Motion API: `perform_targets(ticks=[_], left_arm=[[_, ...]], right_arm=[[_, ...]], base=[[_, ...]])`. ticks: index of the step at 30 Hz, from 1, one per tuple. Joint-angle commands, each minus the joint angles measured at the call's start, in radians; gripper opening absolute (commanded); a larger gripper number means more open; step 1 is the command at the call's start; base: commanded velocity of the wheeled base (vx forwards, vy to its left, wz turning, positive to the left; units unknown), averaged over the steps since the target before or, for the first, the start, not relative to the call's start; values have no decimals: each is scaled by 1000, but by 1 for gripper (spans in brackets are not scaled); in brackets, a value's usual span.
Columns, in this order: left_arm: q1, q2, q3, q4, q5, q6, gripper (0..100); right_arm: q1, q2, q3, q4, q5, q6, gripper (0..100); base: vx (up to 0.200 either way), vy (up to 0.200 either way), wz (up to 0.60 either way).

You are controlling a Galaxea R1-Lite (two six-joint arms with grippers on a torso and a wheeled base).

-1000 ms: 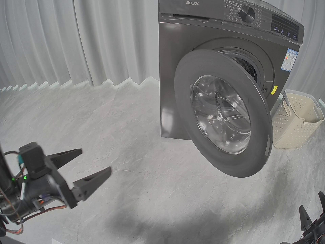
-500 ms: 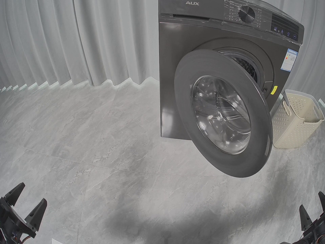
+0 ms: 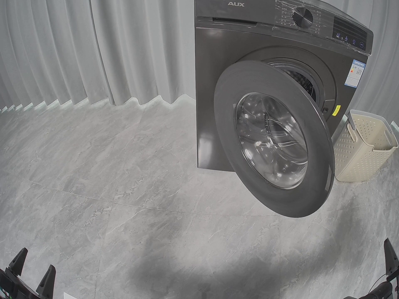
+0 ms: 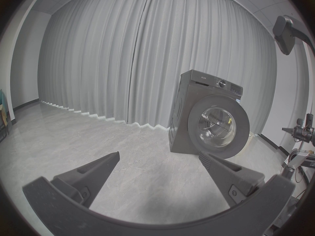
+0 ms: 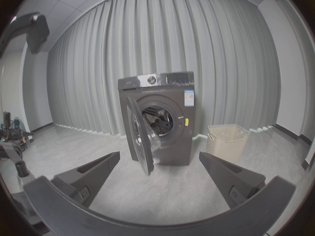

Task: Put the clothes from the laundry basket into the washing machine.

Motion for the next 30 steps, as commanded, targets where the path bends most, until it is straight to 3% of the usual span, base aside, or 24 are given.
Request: perform_targets(ticks=[1,3,5,9,11,13,14,16,18,20,22,23,25,26,28,30], left_arm=[[18,-33,13,-6,17,-13,100],[17,-45,3,21,97,21,100],[17,-45,-13,58,146,31,100],[8,-36,-17,75,101,31,100],[11,-45,-10,55,49,56,100],[15,-45,9,7,-29,50,100],[15,-45,15,-10,-35,54,100],[17,-39,13,-5,11,59,100],[28,-11,4,24,111,67,100],[35,1,3,32,149,74,100],[17,-25,1,36,77,88,100],[17,-45,0,35,-17,91,100],[17,-45,-2,35,-21,87,100],[17,-44,-3,40,83,79,100],[23,-34,4,33,181,84,100],[26,-28,6,40,169,81,100]], right_arm=[[99,231,-106,-10,43,20,100],[138,345,-136,-41,39,9,100],[139,445,-176,-79,46,3,100],[158,629,-244,-168,52,-4,100],[182,719,-267,-208,61,-6,100],[213,804,-288,-240,67,-4,100],[220,837,-296,-252,67,-4,100],[230,920,-316,-278,66,-6,100],[228,988,-327,-298,59,-7,100],[233,1047,-339,-317,58,-9,100],[237,1092,-350,-334,55,-7,100],[239,1121,-356,-354,55,-7,100],[237,1136,-360,-367,55,-6,100],[233,1166,-362,-392,55,-6,100],[233,1192,-374,-418,49,-7,100],[234,1219,-389,-432,32,-7,100]], base=[[0,0,0],[0,0,0],[0,0,0],[0,0,0],[0,0,0],[0,0,0],[0,0,0],[0,0,0],[0,0,0],[0,0,0],[0,0,0],[0,0,0],[0,0,0],[0,0,0],[0,0,0],[0,0,0]])
